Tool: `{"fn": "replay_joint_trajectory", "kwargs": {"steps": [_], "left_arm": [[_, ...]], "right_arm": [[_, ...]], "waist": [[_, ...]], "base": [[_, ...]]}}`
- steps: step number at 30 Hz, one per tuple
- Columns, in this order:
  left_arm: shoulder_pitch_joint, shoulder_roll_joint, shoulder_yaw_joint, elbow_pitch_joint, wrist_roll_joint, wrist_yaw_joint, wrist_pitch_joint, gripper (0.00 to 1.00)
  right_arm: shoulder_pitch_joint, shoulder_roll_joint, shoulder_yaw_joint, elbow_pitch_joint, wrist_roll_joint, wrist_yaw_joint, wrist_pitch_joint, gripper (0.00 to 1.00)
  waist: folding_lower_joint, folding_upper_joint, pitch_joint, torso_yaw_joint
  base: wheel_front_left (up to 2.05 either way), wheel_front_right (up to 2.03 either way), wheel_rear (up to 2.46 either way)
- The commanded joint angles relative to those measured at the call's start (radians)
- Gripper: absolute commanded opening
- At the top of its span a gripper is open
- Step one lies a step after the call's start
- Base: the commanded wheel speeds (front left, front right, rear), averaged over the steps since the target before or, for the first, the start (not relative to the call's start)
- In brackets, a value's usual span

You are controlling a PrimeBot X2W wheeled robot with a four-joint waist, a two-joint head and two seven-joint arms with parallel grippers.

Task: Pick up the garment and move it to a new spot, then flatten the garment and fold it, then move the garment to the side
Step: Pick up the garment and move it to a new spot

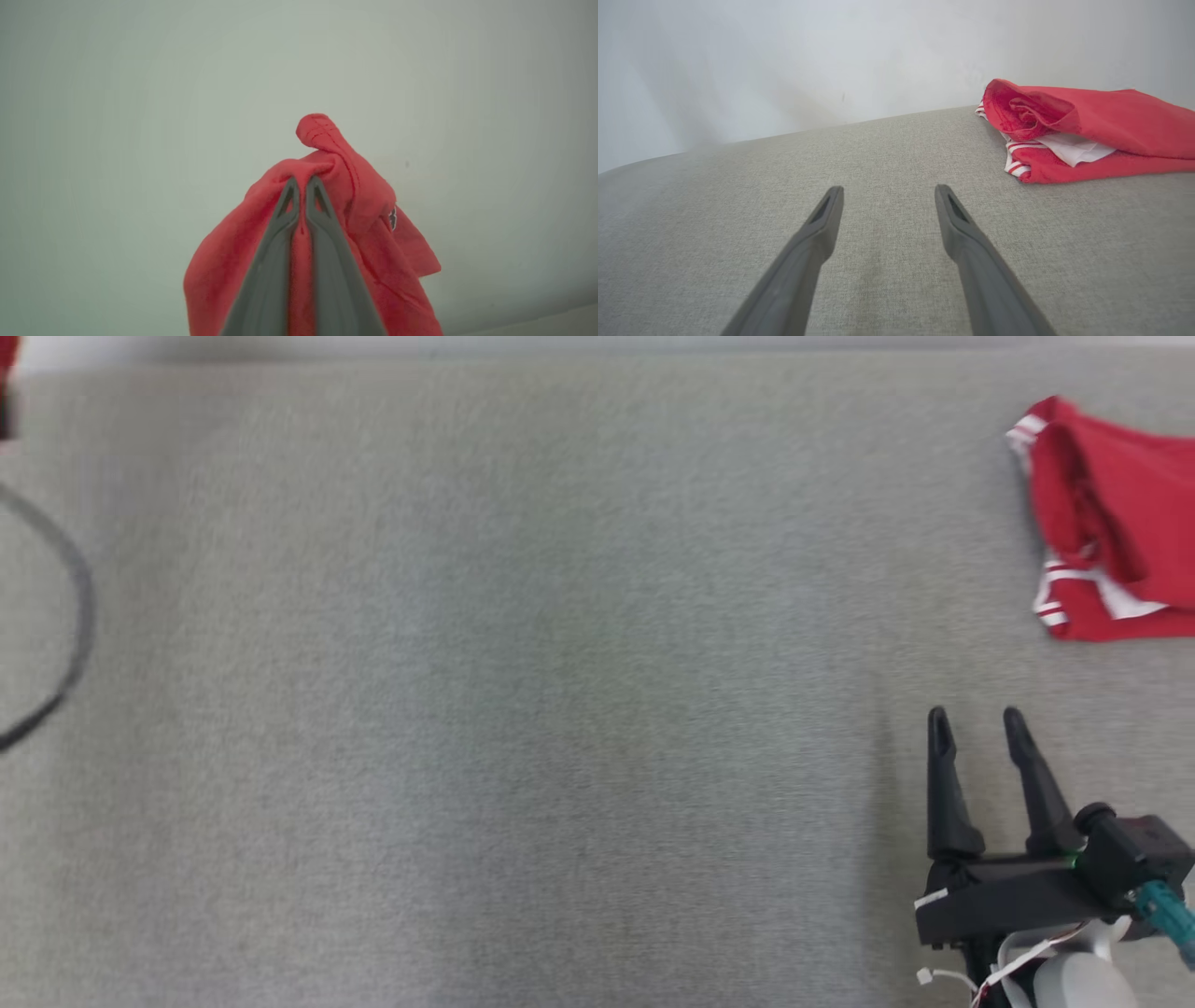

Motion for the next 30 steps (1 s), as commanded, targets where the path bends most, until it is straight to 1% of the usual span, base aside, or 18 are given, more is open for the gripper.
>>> {"fn": "replay_joint_trajectory", "kwargs": {"steps": [1,4,8,12,15,16,19,21,24,30], "left_arm": [[-0.007,-0.018,-0.02,-0.028,0.005,-0.004,0.013,0.0],[0.011,-0.059,-0.061,-0.106,-0.004,-0.006,0.044,0.0],[0.058,-0.127,-0.1,-0.207,-0.027,-0.001,0.076,0.0],[0.136,-0.191,-0.125,-0.297,-0.046,0.028,0.1,0.0],[0.214,-0.221,-0.147,-0.356,-0.054,0.052,0.117,0.0],[0.268,-0.234,-0.159,-0.394,-0.058,0.069,0.126,0.0],[0.357,-0.255,-0.173,-0.442,-0.072,0.095,0.134,0.0],[0.421,-0.276,-0.18,-0.455,-0.09,0.115,0.141,0.0],[0.493,-0.283,-0.211,-0.445,-0.066,0.137,0.132,0.0],[0.617,-0.316,-0.244,-0.363,-0.084,0.148,0.096,0.0]], "right_arm": [[0.014,0.002,0.002,0.013,0.014,-0.002,-0.012,1.0],[0.015,0.003,0.011,0.046,0.028,-0.002,-0.029,1.0],[0.02,0.003,0.023,0.082,0.056,-0.002,-0.052,1.0],[0.03,0.003,0.031,0.109,0.076,-0.002,-0.066,1.0],[0.039,0.003,0.032,0.125,0.085,-0.002,-0.073,1.0],[0.042,0.003,0.03,0.132,0.089,-0.002,-0.077,1.0],[0.054,0.003,0.026,0.14,0.096,-0.002,-0.081,1.0],[0.058,0.003,0.021,0.144,0.101,-0.002,-0.084,1.0],[0.049,0.003,0.027,0.149,0.107,-0.002,-0.084,1.0],[0.023,0.003,0.047,0.16,0.116,-0.002,-0.086,1.0]], "waist": [[0.0002,0.0001,-0.053,-0.048],[0.0002,0.0001,-0.076,-0.088],[0.0002,0.0001,-0.098,-0.144],[0.0002,0.0001,-0.115,-0.198],[0.0002,0.0001,-0.128,-0.233],[0.0002,0.0001,-0.132,-0.25],[0.0002,0.0001,-0.133,-0.264],[0.0002,0.0001,-0.128,-0.264],[0.0002,0.0001,-0.114,-0.262],[0.0002,0.0001,-0.095,-0.256]], "base": [[0.0,0.0,0.0],[0.0,0.0,0.0],[0.0,0.0,0.0],[0.0,0.0,0.0],[0.0,0.0,0.0],[0.0,0.0,0.0],[0.0,0.0,0.0],[0.0,0.0,0.0],[0.0,0.0,0.0],[0.0,0.0,0.0]]}}
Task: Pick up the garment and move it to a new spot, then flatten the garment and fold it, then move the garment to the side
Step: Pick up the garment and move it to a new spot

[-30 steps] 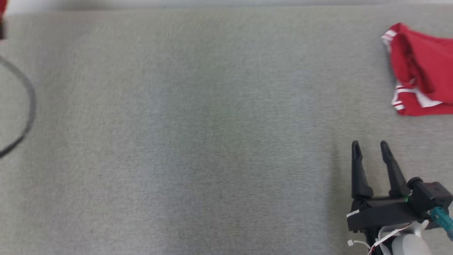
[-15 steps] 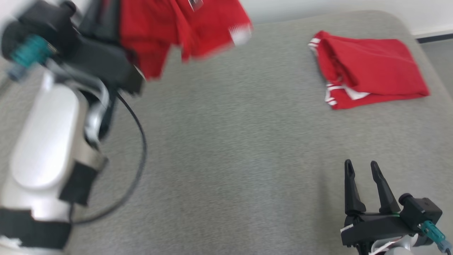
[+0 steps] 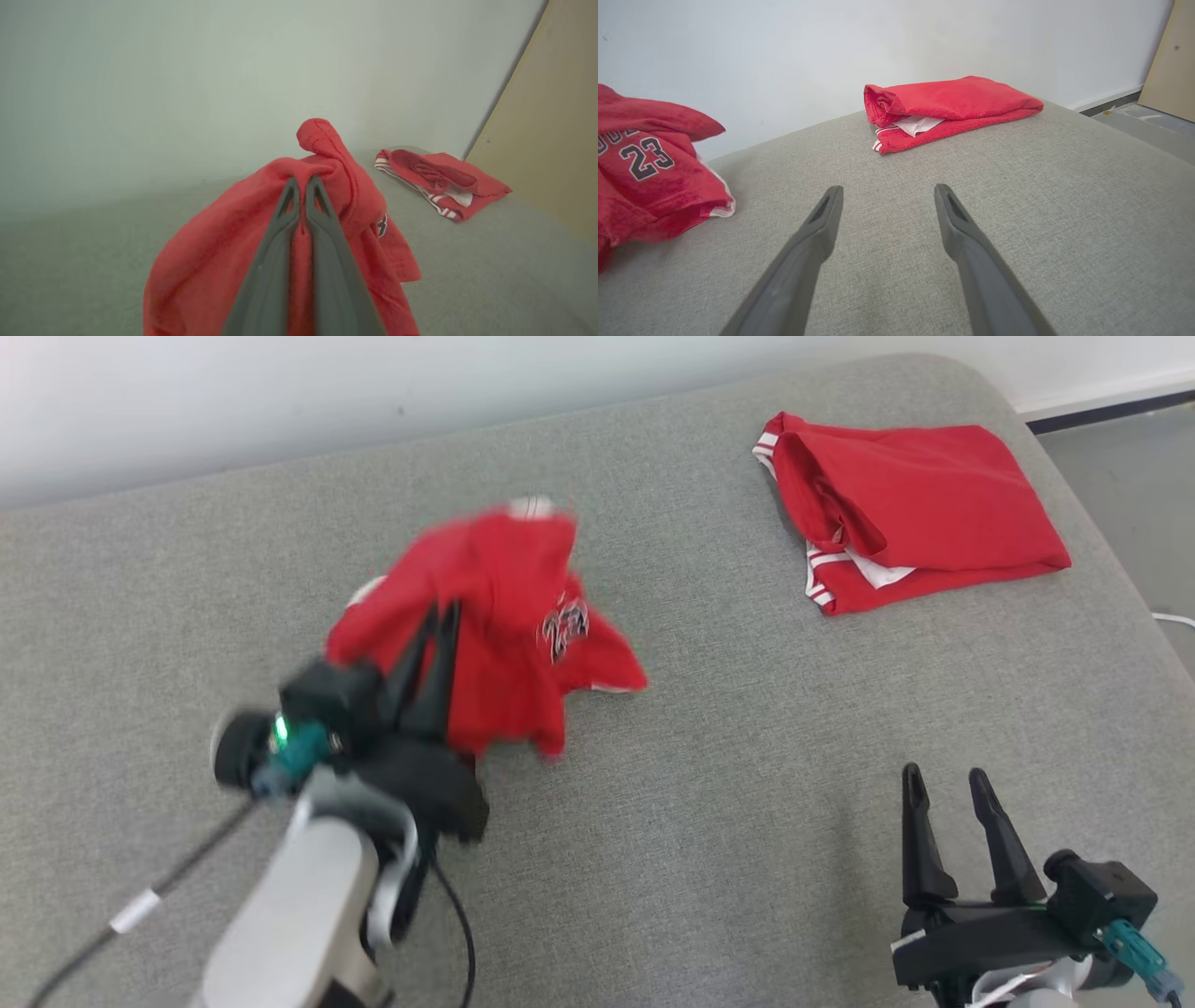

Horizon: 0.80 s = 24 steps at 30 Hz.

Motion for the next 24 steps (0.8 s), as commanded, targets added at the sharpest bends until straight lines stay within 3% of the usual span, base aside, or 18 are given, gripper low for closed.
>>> {"fn": "replay_joint_trajectory", "kwargs": {"steps": [1,5,6,7,14,24], "left_arm": [[0.035,-0.005,-0.015,0.029,0.004,0.001,-0.013,0.0],[0.083,-0.031,-0.047,0.1,0.003,-0.009,-0.044,0.0],[0.088,-0.036,-0.058,0.113,0.011,-0.014,-0.054,0.44],[0.092,-0.043,-0.068,0.126,0.016,-0.019,-0.062,1.0],[0.087,-0.063,-0.075,0.085,0.039,-0.031,-0.129,1.0],[0.184,0.023,0.068,-0.085,0.062,0.022,-0.143,1.0]], "right_arm": [[-0.012,0.001,0.006,-0.001,0.007,-0.002,-0.004,1.0],[-0.022,0.0,0.017,-0.002,0.006,-0.002,-0.004,1.0],[-0.024,0.0,0.017,-0.002,0.005,-0.002,-0.004,1.0],[-0.025,0.0,0.019,-0.002,0.003,-0.002,-0.004,1.0],[0.003,0.0,-0.001,-0.004,-0.024,-0.002,-0.003,1.0],[0.048,0.0,-0.037,-0.018,-0.064,-0.002,0.004,1.0]], "waist": [[0.0,0.0,0.007,0.005],[0.0,0.0,0.006,0.021],[0.0,0.0,0.005,0.026],[0.0,0.0,0.001,0.032],[0.0,0.0,-0.046,0.086],[0.0,0.0,-0.149,0.203]], "base": [[0.0,0.0,0.0],[0.0,0.0,0.0],[0.0,0.0,0.0],[0.0,0.0,0.0],[0.0,0.0,0.0],[0.0,0.0,0.0]]}}
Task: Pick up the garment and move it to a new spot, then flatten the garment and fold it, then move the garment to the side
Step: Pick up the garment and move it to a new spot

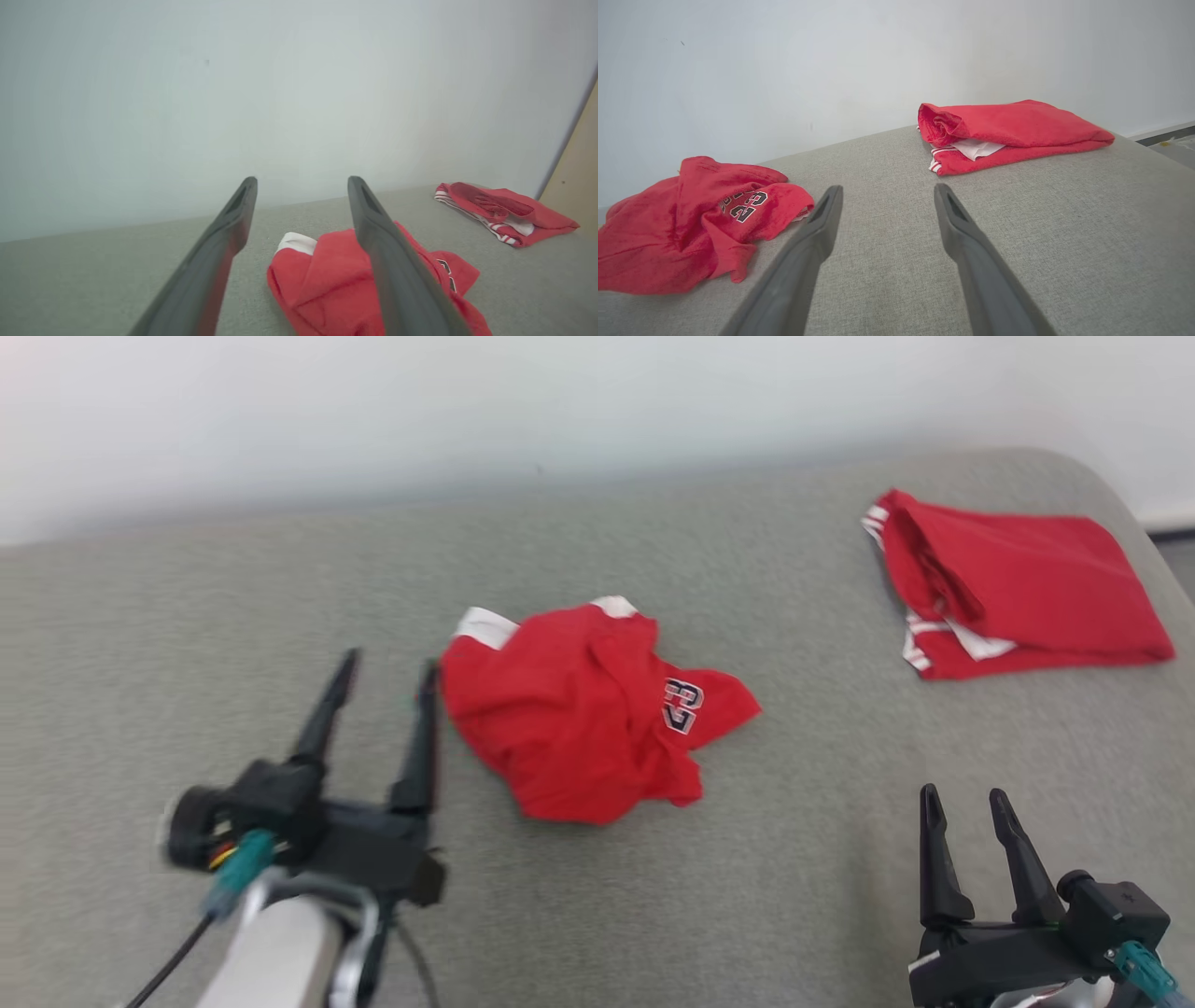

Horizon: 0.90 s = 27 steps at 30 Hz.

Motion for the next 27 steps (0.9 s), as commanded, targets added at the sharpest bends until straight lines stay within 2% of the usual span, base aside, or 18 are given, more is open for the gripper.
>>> {"fn": "replay_joint_trajectory", "kwargs": {"steps": [1,7,13,21,27], "left_arm": [[0.03,0.011,0.012,-0.013,0.008,0.005,-0.004,1.0],[0.145,0.065,0.104,-0.084,0.024,0.007,-0.004,1.0],[0.269,0.081,0.17,-0.123,0.032,0.0,-0.004,1.0],[0.402,0.053,0.236,-0.151,0.032,-0.012,-0.004,1.0],[0.445,0.024,0.266,-0.135,0.048,-0.03,-0.004,1.0]], "right_arm": [[0.016,0.0,-0.003,-0.004,-0.004,-0.002,0.002,1.0],[0.041,0.0,-0.006,-0.02,-0.007,-0.002,0.018,1.0],[0.063,0.0,-0.002,-0.032,-0.004,-0.002,0.033,1.0],[0.089,0.0,-0.004,-0.05,-0.004,-0.002,0.046,1.0],[0.103,0.0,0.003,-0.051,-0.003,-0.002,0.056,1.0]], "waist": [[0.0,0.0001,-0.058,0.062],[0.0,0.0001,-0.102,0.116],[0.0,0.0001,-0.131,0.144],[0.0,0.0001,-0.143,0.163],[0.0,0.0001,-0.146,0.17]], "base": [[0.0,0.0,0.0],[0.0,0.0,0.0],[0.0,0.0,0.0],[0.0,0.0,0.0],[0.0,0.0,0.0]]}}
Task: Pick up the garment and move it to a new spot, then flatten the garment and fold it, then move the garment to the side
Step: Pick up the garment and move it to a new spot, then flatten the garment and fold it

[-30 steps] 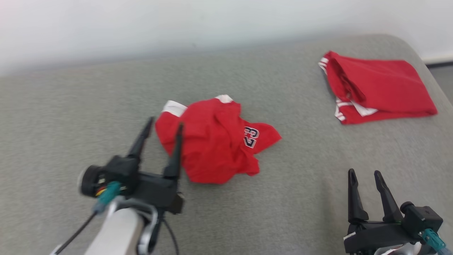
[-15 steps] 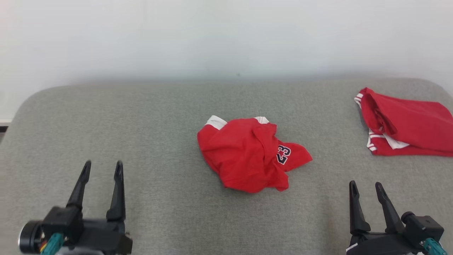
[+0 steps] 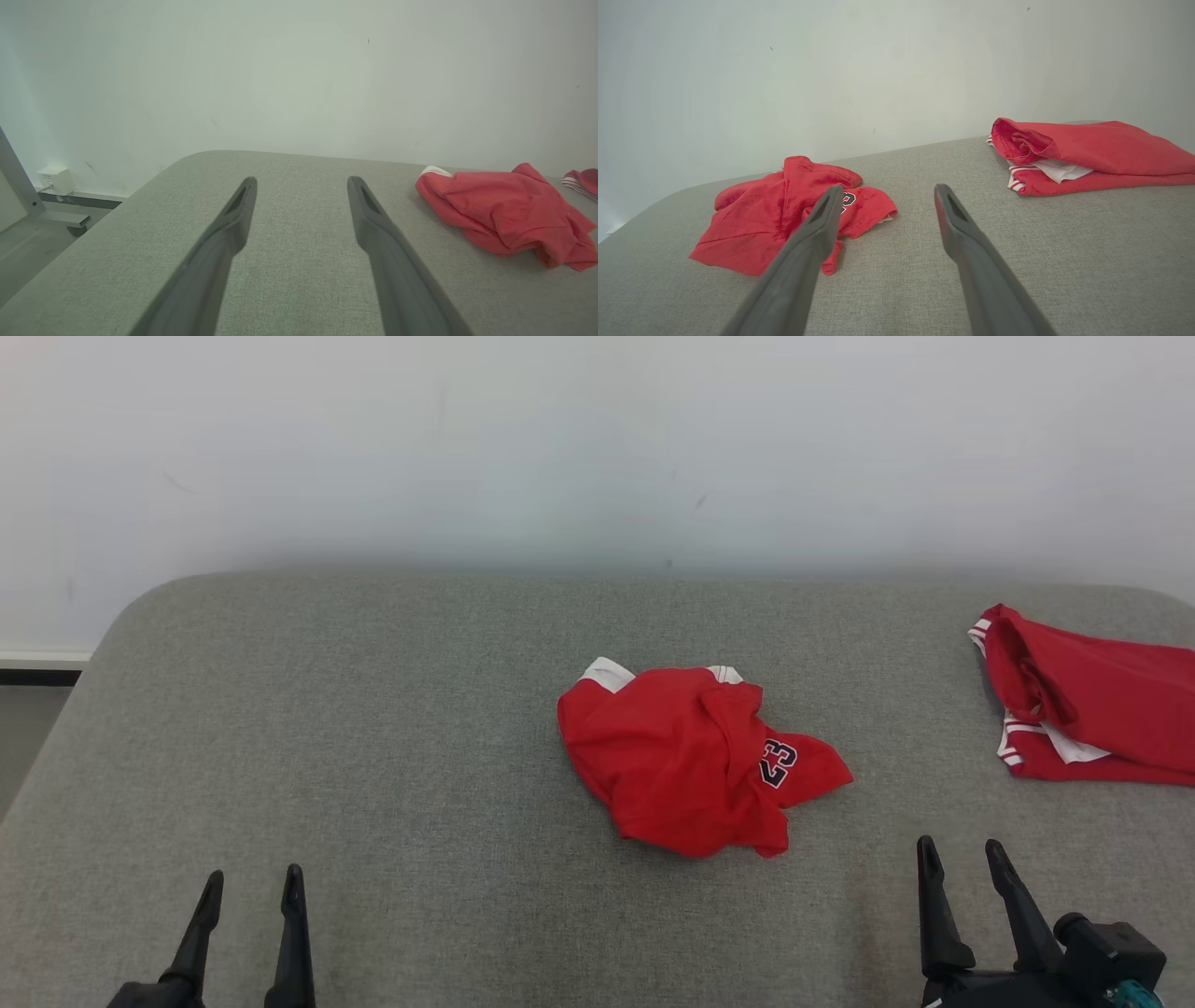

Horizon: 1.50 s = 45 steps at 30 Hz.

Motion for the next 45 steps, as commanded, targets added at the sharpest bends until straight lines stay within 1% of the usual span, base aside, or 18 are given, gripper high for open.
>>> {"fn": "replay_joint_trajectory", "kwargs": {"steps": [1,15,20,24,25,29,34,39,45], "left_arm": [[0.017,-0.011,0.012,0.014,0.014,-0.01,-0.003,1.0],[0.011,-0.063,0.061,0.057,0.062,-0.048,-0.003,1.0],[-0.001,-0.081,0.068,0.063,0.081,-0.058,-0.003,1.0],[-0.021,-0.095,0.068,0.069,0.092,-0.068,-0.003,1.0],[-0.026,-0.104,0.064,0.068,0.096,-0.075,-0.003,1.0],[-0.051,-0.117,0.065,0.08,0.1,-0.086,-0.003,1.0],[-0.089,-0.138,0.061,0.099,0.109,-0.102,-0.003,1.0],[-0.127,-0.157,0.051,0.121,0.117,-0.116,-0.003,1.0],[-0.149,-0.172,0.055,0.131,0.124,-0.127,-0.003,1.0]], "right_arm": [[0.011,0.0,0.004,-0.002,0.001,-0.002,0.001,1.0],[0.015,0.0,0.028,0.005,0.01,-0.002,0.01,1.0],[-0.04,-0.025,0.066,0.029,-0.013,-0.002,0.027,1.0],[-0.121,-0.041,0.085,0.069,-0.026,-0.002,0.043,1.0],[-0.173,-0.051,0.097,0.095,-0.029,-0.002,0.052,1.0],[-0.275,-0.067,0.127,0.173,-0.037,-0.002,0.073,1.0],[-0.399,-0.081,0.151,0.283,-0.041,-0.002,0.074,1.0],[-0.495,-0.094,0.168,0.41,-0.047,-0.002,0.071,1.0],[-0.584,-0.089,0.172,0.563,-0.043,-0.002,0.051,1.0]], "waist": [[0.0002,0.0,-0.001,0.002],[0.0002,0.0,-0.006,-0.003],[0.0002,0.0,0.003,0.003],[0.0002,0.0,0.02,0.023],[0.0002,0.0,0.032,0.037],[0.0002,0.0,0.057,0.07],[0.0002,0.0,0.095,0.124],[0.0002,0.0,0.127,0.177],[0.0002,0.0,0.147,0.212]], "base": [[0.0,0.0,0.0],[0.0,0.0,0.0],[0.0,0.0,0.0],[0.0,0.0,0.0],[0.0,0.0,0.0],[0.0,0.0,0.0],[0.0,0.0,0.0],[0.0,0.0,0.0],[0.0,0.0,0.0]]}}
